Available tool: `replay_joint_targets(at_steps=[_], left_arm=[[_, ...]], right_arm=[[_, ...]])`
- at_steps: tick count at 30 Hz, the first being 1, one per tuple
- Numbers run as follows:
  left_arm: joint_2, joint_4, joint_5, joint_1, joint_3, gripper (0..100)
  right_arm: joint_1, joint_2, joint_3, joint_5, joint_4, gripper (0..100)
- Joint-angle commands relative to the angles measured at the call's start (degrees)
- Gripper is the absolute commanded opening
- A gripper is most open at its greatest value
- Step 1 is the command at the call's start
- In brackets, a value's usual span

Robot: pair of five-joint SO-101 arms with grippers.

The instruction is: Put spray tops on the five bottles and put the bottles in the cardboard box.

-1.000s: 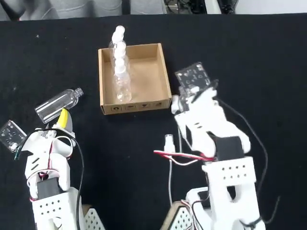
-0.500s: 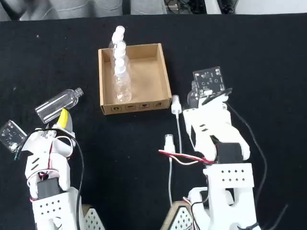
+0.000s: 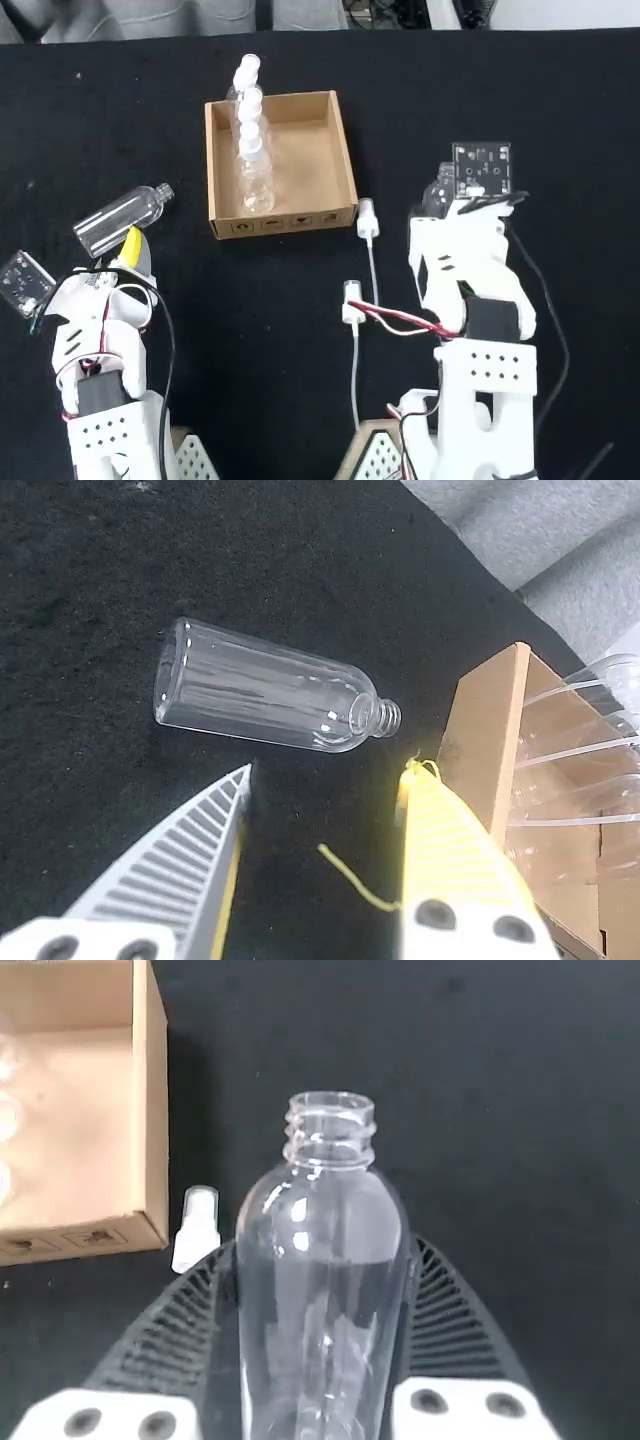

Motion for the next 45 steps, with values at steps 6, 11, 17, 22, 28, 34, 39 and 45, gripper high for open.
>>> replay_joint_targets(at_steps=[6, 11, 17, 22, 28, 34, 39, 45], left_arm=[[-0.53, -0.88, -0.53, 0.13, -0.57, 21], [-0.53, -0.88, -0.53, 0.13, -0.66, 21], [-0.53, -0.88, -0.53, 0.13, -1.01, 22], [-0.53, 0.62, -0.53, 0.13, -4.09, 22], [-0.53, 8.09, -0.62, 6.55, -10.33, 22], [-0.53, 12.84, -8.18, 14.11, -14.9, 22], [0.0, 15.21, -12.13, 18.77, -19.82, 22], [0.09, 15.3, -13.89, 25.54, -22.02, 21]], right_arm=[[1.85, -2.15, 0.4, -1.05, -2.02, 12.0], [1.93, -2.15, 2.33, -1.05, -4.92, 12.0], [1.93, -2.15, 2.33, -1.05, -5.01, 12.0], [3.16, -2.15, 2.33, -1.05, -5.1, 12.0], [4.31, -2.15, 2.24, -1.93, -5.1, 12.0], [4.4, -2.15, 2.33, -2.46, -5.1, 12.0], [4.48, -2.15, 2.24, -2.46, -5.19, 12.0], [4.57, -1.8, 2.42, -2.55, -6.33, 12.0]])
